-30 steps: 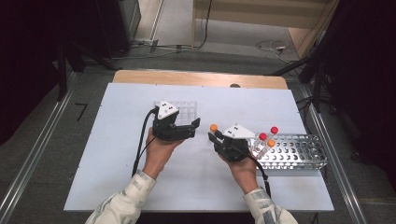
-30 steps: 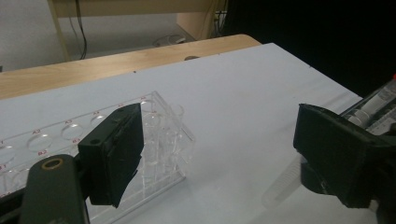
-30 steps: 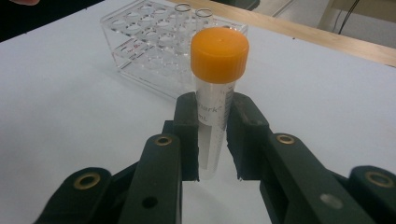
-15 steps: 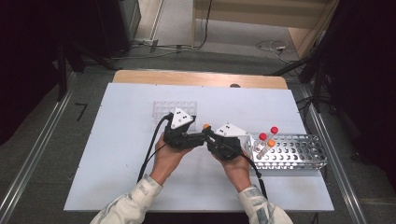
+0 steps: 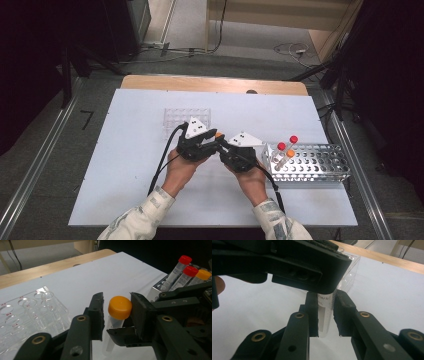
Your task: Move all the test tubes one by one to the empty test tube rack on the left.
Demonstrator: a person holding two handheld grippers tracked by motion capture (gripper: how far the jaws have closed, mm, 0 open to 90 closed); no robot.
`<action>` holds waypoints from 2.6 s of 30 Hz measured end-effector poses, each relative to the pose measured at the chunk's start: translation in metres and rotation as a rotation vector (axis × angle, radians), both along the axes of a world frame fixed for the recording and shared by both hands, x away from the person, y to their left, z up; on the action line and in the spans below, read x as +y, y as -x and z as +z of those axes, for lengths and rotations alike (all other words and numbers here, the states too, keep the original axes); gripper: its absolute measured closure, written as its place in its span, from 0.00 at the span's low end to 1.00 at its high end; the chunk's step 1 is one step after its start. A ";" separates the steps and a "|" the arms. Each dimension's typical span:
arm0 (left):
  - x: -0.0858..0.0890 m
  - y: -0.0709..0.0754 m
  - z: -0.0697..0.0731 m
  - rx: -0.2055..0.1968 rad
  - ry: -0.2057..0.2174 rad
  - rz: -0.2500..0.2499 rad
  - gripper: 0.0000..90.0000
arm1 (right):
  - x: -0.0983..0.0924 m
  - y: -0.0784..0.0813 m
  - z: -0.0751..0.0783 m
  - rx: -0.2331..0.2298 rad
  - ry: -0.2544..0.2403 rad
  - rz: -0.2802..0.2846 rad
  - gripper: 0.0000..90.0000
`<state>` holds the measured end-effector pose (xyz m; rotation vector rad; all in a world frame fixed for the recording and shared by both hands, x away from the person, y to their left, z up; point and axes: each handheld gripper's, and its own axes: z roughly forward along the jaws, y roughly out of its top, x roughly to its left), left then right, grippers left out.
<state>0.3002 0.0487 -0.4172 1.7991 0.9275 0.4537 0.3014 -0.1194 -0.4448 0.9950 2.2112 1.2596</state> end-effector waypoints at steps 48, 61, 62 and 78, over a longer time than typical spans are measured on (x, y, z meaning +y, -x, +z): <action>0.067 -0.042 0.044 -0.064 0.014 0.236 0.78 | -0.027 0.022 0.016 0.000 -0.055 0.046 0.53; 0.065 -0.058 0.035 -0.047 -0.013 0.261 0.78 | -0.030 0.022 0.017 -0.001 -0.068 0.041 0.52; 0.064 -0.058 0.033 -0.047 -0.021 0.259 0.77 | -0.031 0.022 0.017 -0.003 -0.067 0.041 0.52; 0.058 -0.057 -0.001 -0.005 -0.041 0.264 0.77 | -0.031 0.022 0.016 0.001 -0.069 0.043 0.52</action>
